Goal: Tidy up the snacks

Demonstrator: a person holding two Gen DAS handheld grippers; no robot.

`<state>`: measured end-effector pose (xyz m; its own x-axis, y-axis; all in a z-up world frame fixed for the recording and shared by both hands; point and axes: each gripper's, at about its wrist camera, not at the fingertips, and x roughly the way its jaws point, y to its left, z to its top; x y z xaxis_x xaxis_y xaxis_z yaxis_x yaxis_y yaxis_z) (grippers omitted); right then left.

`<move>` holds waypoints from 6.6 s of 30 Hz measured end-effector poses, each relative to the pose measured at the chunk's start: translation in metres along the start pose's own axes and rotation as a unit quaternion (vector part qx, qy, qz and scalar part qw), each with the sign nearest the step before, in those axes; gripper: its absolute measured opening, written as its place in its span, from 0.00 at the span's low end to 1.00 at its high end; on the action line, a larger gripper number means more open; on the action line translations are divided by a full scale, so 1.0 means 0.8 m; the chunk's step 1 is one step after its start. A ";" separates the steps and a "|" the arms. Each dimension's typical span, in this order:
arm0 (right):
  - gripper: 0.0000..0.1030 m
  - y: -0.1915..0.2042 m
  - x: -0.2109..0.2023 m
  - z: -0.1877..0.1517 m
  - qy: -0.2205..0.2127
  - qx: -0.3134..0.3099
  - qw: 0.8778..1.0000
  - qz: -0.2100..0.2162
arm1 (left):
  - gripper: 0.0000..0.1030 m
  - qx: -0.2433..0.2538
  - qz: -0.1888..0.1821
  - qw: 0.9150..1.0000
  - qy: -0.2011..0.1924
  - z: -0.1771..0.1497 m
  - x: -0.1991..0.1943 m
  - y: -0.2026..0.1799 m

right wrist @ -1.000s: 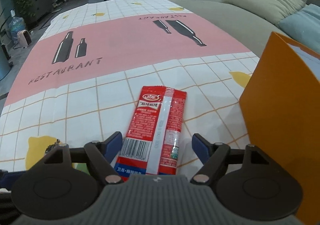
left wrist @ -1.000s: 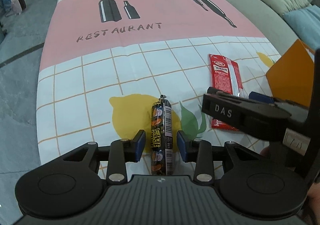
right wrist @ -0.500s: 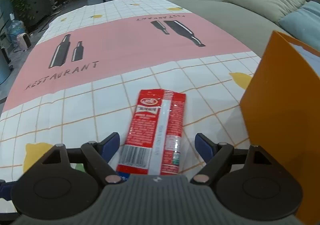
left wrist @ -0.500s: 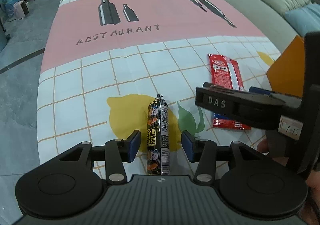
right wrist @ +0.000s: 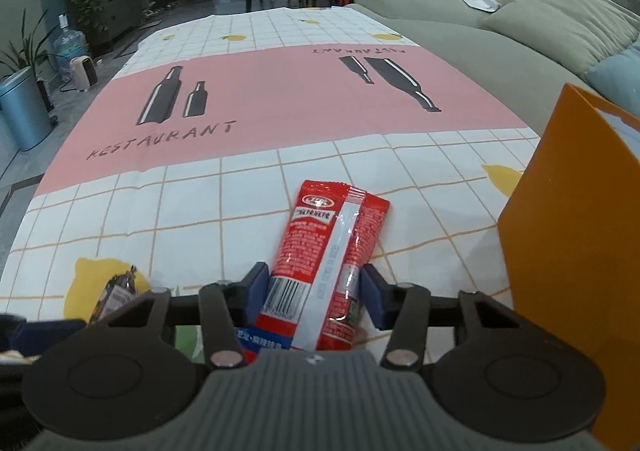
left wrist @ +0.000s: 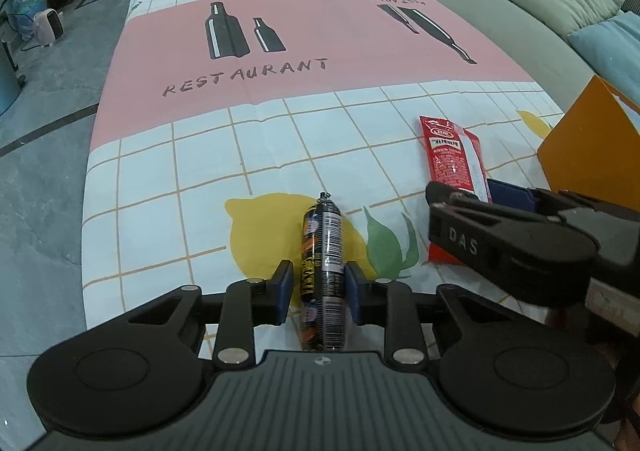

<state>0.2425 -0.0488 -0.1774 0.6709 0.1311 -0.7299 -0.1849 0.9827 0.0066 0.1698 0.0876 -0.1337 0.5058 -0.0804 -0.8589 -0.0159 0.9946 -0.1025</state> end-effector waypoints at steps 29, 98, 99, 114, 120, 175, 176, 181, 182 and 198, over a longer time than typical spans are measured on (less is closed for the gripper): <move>0.21 -0.011 -0.139 -0.024 0.010 -0.012 0.998 0.055 | 0.25 -0.047 -0.059 0.996 -0.046 -0.021 -0.092 -0.005; 0.32 -0.309 -0.080 0.013 0.115 -0.030 0.993 0.013 | 0.25 0.199 -0.133 0.971 0.026 0.102 -0.013 -0.333; 0.32 -0.309 -0.079 0.012 0.114 -0.032 0.993 0.010 | 0.25 0.200 -0.133 0.970 0.027 0.101 -0.011 -0.333; 0.52 -0.298 -0.117 0.000 0.064 -0.072 0.995 -0.034 | 0.25 0.208 -0.126 0.969 0.037 0.089 0.002 -0.335; 0.52 -0.303 -0.118 -0.003 0.076 -0.046 0.995 -0.041 | 0.45 0.196 -0.129 0.971 0.044 0.092 -0.002 -0.331; 0.66 -0.113 -0.364 -0.104 -0.075 0.085 0.991 -0.077 | 0.60 0.171 -0.057 0.976 -0.121 -0.090 -0.225 -0.148; 0.66 -0.113 -0.359 -0.109 -0.065 0.084 0.992 -0.073 | 0.60 0.175 -0.057 0.976 -0.114 -0.095 -0.222 -0.149; 0.66 -0.111 -0.343 -0.132 -0.022 0.088 0.993 -0.077 | 0.61 0.186 -0.039 0.977 -0.102 -0.106 -0.206 -0.151; 0.66 -0.110 -0.339 -0.134 -0.014 0.086 0.993 -0.075 | 0.61 0.185 -0.035 0.977 -0.097 -0.106 -0.202 -0.150; 0.66 -0.100 -0.322 -0.134 0.006 0.072 0.995 -0.072 | 0.69 0.149 -0.021 0.987 -0.058 -0.103 -0.183 -0.135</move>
<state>0.0078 -0.1751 -0.0630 0.6742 -0.0128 -0.7385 0.0183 0.9998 -0.0006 0.0260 -0.0135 -0.0380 0.5954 -0.1308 -0.7927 0.2522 0.9672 0.0298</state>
